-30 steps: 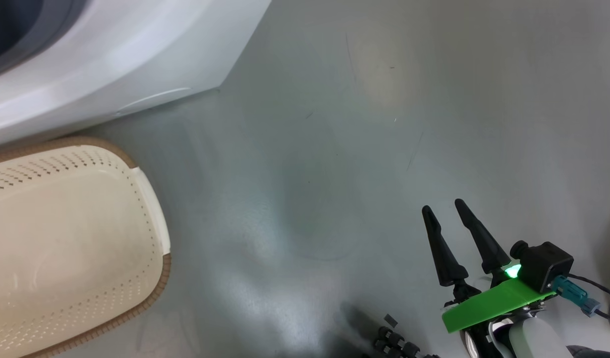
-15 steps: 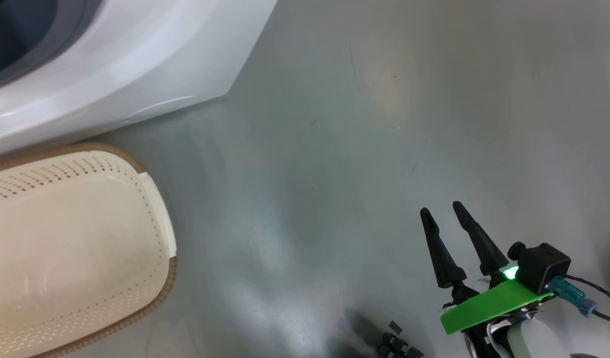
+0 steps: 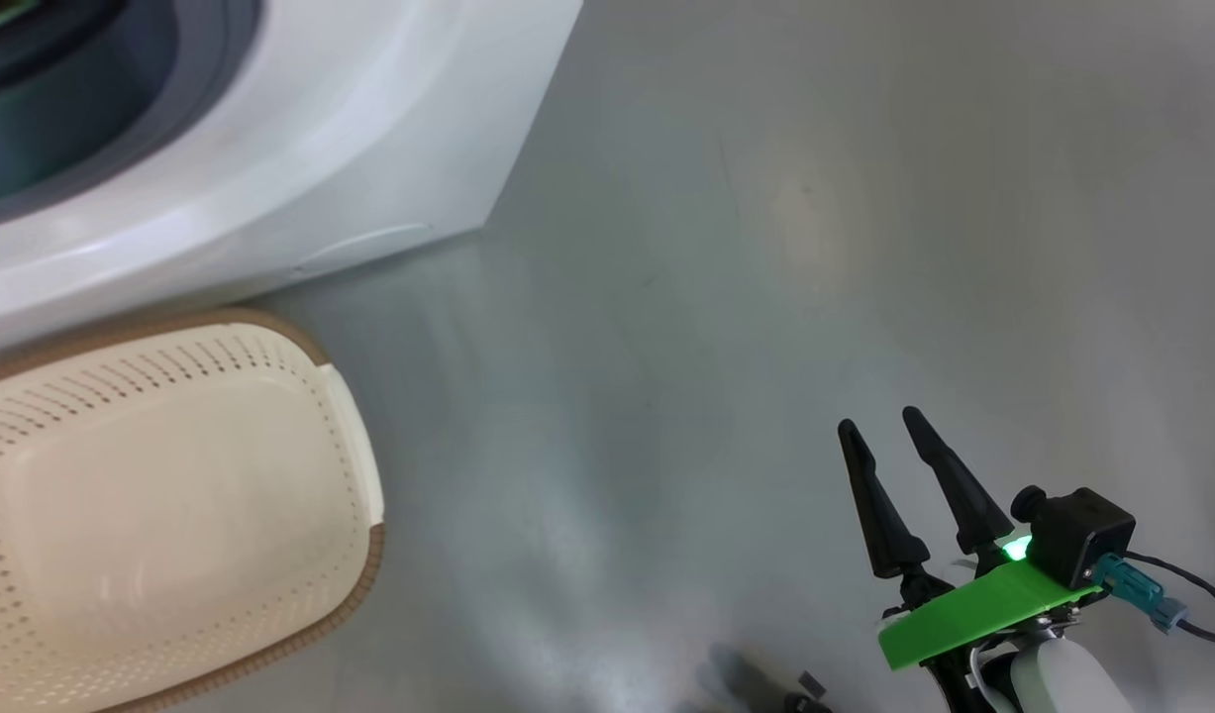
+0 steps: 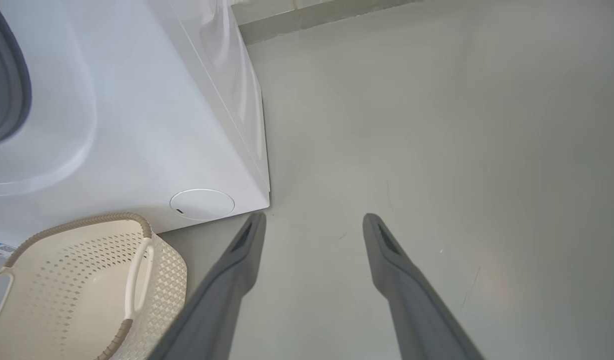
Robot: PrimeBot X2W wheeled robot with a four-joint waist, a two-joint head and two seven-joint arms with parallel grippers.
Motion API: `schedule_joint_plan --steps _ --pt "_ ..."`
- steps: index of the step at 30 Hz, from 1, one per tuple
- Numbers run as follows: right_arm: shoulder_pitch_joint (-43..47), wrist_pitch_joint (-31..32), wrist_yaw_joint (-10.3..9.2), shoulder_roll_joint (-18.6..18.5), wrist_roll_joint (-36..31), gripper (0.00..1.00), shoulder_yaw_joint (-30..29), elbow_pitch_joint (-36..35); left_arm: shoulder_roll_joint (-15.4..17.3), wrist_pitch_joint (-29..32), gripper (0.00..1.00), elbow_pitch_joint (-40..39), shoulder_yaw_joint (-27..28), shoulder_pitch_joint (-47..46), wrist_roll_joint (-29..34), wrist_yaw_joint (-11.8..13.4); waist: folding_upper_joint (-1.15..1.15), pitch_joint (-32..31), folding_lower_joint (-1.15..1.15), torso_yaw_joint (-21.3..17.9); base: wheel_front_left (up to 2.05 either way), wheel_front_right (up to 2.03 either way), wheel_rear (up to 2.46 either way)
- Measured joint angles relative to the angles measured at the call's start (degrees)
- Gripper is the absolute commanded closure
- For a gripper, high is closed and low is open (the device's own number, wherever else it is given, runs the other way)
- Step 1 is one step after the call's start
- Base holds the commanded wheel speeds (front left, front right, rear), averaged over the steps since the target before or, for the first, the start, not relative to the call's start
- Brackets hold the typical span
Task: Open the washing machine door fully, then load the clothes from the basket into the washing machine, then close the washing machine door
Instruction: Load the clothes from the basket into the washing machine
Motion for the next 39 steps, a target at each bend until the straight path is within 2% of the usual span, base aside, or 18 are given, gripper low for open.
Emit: schedule_joint_plan --steps 16,23,26,30,35,39 --pt "2.7 0.0 0.00 0.0 -0.5 0.00 -1.0 0.6 -5.8 -6.0 0.00 1.4 1.3 9.9 -5.4 0.2 0.00 -8.5 0.00 2.9 0.00 0.00 0.00" --pt "3.1 0.0 0.00 -0.5 -1.7 0.00 -2.4 0.2 -8.5 -8.7 0.00 1.4 1.3 15.2 -6.6 -0.8 0.00 -12.0 0.00 5.3 0.00 0.00 0.00" --pt "3.9 0.0 0.00 -0.7 -2.3 0.00 -3.1 0.0 -10.0 -9.4 0.00 1.2 1.4 17.5 -7.1 -2.1 0.00 -13.3 0.00 6.7 0.00 0.00 0.00" --pt "4.0 0.0 0.00 -1.2 -2.8 0.00 -4.3 -0.3 -11.8 -9.7 0.00 -0.5 1.0 20.7 -7.6 -3.1 0.00 -15.1 0.00 8.7 0.00 0.00 0.00" --pt "4.8 0.0 0.00 -1.3 -3.3 0.00 -5.7 -0.8 -13.6 -9.9 0.00 -6.9 0.3 26.1 -7.6 -3.5 0.00 -16.9 0.00 11.5 0.00 0.00 0.00" --pt "4.8 0.0 0.00 -1.3 -3.7 0.00 -6.2 -1.1 -14.5 -9.9 0.00 -11.4 0.0 32.4 -8.7 -4.9 0.00 -18.6 0.00 13.3 0.00 0.00 0.00"
